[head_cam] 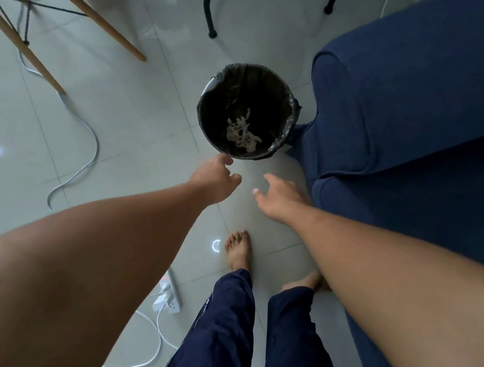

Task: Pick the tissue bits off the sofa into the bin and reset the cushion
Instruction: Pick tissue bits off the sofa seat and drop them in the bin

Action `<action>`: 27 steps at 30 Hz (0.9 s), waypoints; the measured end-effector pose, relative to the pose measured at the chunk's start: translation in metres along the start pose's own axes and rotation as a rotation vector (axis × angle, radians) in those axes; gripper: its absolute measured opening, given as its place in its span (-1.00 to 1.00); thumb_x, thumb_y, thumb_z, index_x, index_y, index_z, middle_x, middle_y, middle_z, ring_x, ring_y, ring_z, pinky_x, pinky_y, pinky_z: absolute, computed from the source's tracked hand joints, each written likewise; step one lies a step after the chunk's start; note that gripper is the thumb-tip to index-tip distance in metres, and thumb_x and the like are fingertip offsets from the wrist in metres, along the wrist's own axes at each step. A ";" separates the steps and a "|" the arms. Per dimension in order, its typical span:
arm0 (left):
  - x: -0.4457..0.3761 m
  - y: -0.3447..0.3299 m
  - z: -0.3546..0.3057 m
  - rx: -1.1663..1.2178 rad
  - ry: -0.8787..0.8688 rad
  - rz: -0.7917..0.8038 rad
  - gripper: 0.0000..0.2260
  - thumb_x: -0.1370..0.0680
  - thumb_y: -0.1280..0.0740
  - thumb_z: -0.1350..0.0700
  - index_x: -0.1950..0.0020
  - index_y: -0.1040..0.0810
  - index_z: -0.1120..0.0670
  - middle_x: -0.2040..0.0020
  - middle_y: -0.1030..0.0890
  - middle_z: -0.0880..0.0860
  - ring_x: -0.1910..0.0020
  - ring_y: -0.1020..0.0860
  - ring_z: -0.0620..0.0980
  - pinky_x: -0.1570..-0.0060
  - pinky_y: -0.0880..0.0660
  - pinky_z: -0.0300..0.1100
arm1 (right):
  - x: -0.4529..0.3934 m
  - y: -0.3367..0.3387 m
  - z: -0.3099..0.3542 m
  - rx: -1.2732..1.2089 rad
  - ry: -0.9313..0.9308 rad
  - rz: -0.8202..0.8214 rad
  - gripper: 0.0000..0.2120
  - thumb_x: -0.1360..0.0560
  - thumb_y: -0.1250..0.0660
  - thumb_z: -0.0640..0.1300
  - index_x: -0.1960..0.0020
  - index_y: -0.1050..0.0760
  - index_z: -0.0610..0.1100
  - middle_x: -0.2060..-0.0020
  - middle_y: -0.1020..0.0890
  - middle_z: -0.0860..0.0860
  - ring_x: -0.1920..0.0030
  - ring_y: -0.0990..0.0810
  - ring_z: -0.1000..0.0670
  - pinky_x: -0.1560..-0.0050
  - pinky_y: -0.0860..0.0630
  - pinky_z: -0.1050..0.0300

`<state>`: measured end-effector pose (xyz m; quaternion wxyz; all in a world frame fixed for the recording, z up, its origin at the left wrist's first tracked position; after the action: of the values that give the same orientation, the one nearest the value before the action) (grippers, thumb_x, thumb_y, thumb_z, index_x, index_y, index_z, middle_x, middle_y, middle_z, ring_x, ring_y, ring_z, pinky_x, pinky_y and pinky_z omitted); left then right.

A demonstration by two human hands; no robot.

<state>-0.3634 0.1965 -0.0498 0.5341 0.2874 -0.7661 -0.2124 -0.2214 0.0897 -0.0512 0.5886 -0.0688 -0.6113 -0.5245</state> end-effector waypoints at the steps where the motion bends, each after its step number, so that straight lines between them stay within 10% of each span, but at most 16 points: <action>1: 0.000 -0.002 -0.004 -0.014 -0.010 0.011 -0.54 -0.55 -0.31 -0.06 -0.43 -0.44 0.01 -0.22 -0.65 -0.03 -0.19 -0.57 0.05 -0.01 -0.44 -0.16 | 0.002 0.001 -0.005 -0.003 -0.001 -0.010 -0.49 -0.57 -0.18 0.23 -0.48 -0.33 0.11 -0.39 -0.51 -0.09 -0.32 -0.50 -0.23 -0.10 -0.42 -0.07; 12: 0.025 -0.056 -0.075 -0.182 -0.141 0.117 -0.54 -0.52 -0.35 -0.08 -0.41 -0.46 0.00 -0.15 -0.67 -0.01 -0.18 -0.58 0.06 -0.07 -0.49 -0.12 | 0.026 0.037 -0.088 -0.224 -0.087 -0.022 -0.56 -0.56 -0.16 0.27 -0.34 -0.43 0.10 -0.32 -0.49 -0.05 -0.26 -0.50 -0.17 -0.02 -0.40 -0.04; 19: 0.058 -0.113 -0.144 -0.276 -0.217 0.223 -0.54 -0.54 -0.32 -0.07 -0.43 -0.43 -0.02 -0.21 -0.62 0.05 -0.12 -0.58 0.10 0.12 -0.42 -0.16 | 0.059 0.060 -0.165 -0.405 -0.120 -0.039 -0.72 -0.55 -0.22 0.21 0.06 -0.50 0.01 0.05 -0.59 0.03 0.10 -0.55 -0.03 0.06 -0.53 0.01; 27: 0.084 -0.167 -0.231 -0.372 -0.361 0.258 -0.65 -0.58 -0.24 0.03 -0.35 -0.49 0.09 -0.11 -0.60 0.08 0.12 -0.49 0.06 0.27 -0.39 -0.17 | 0.088 0.102 -0.290 -0.452 -0.156 -0.128 -0.69 -0.55 -0.23 0.26 -0.14 -0.50 0.09 -0.07 -0.58 0.05 0.05 -0.54 -0.03 0.10 -0.47 0.04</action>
<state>-0.1326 0.0117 -0.0186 0.4552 0.0422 -0.8269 -0.3275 0.0122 -0.1218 0.0052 0.4749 -0.2000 -0.5251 -0.6773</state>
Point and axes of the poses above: each hand's wrist, its own x-axis away from the middle knuckle, its own y-axis out of the back of the hand, z = x × y, the point moved 4 cm from there along -x, towards the middle knuckle
